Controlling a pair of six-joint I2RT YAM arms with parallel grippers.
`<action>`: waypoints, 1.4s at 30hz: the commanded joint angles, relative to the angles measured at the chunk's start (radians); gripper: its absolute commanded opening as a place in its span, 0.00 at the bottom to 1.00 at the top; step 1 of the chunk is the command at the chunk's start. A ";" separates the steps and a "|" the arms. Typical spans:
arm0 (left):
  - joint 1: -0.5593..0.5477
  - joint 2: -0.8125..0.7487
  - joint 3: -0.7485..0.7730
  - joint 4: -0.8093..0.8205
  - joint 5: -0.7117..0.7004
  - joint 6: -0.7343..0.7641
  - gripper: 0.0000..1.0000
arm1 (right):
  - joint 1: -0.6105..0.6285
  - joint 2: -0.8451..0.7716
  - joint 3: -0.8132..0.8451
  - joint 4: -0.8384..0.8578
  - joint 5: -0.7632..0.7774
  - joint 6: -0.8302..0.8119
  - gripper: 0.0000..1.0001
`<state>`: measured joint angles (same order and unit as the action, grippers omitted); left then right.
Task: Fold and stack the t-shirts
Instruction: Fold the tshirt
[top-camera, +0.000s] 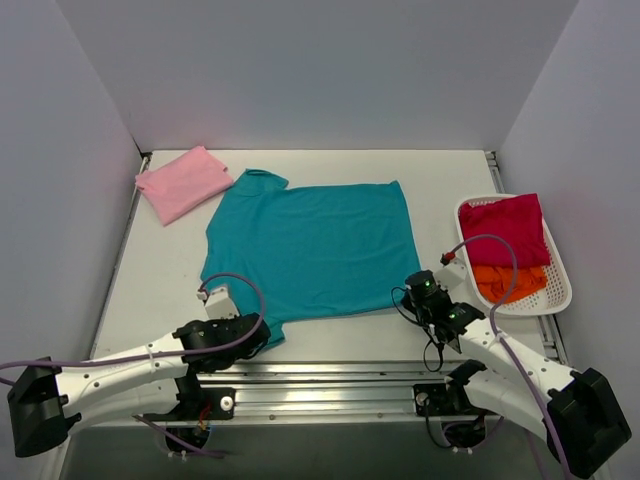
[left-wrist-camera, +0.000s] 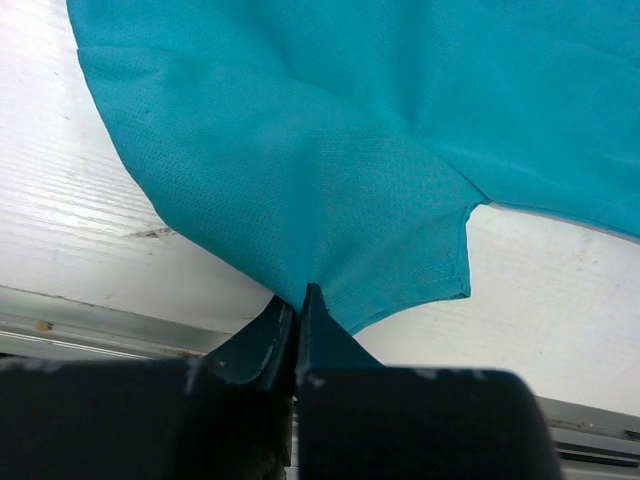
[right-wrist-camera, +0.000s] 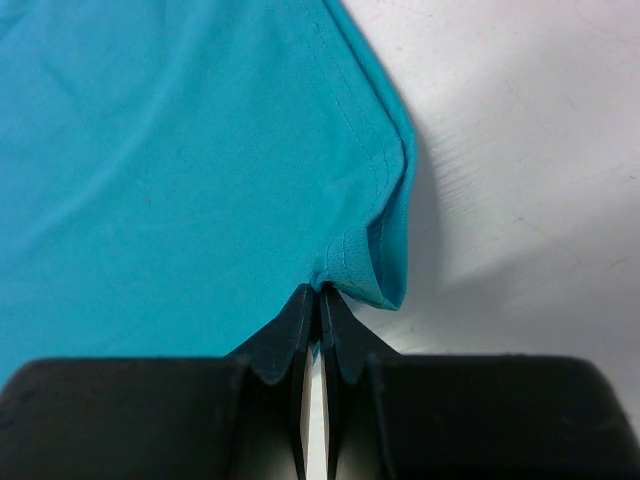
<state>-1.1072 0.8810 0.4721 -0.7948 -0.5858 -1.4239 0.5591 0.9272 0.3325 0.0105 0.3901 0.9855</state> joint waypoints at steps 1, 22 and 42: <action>0.030 -0.011 0.066 -0.049 -0.020 0.063 0.02 | 0.009 -0.008 0.057 -0.072 0.053 0.005 0.00; 0.596 0.150 0.283 0.282 0.294 0.560 0.02 | -0.013 0.260 0.272 0.040 0.112 -0.110 0.00; 0.888 0.873 0.678 0.505 0.534 0.727 0.75 | -0.185 0.853 0.646 0.111 0.024 -0.162 0.00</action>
<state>-0.2584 1.6466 1.0252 -0.3443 -0.1223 -0.7593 0.3855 1.6775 0.8982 0.1246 0.4179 0.8364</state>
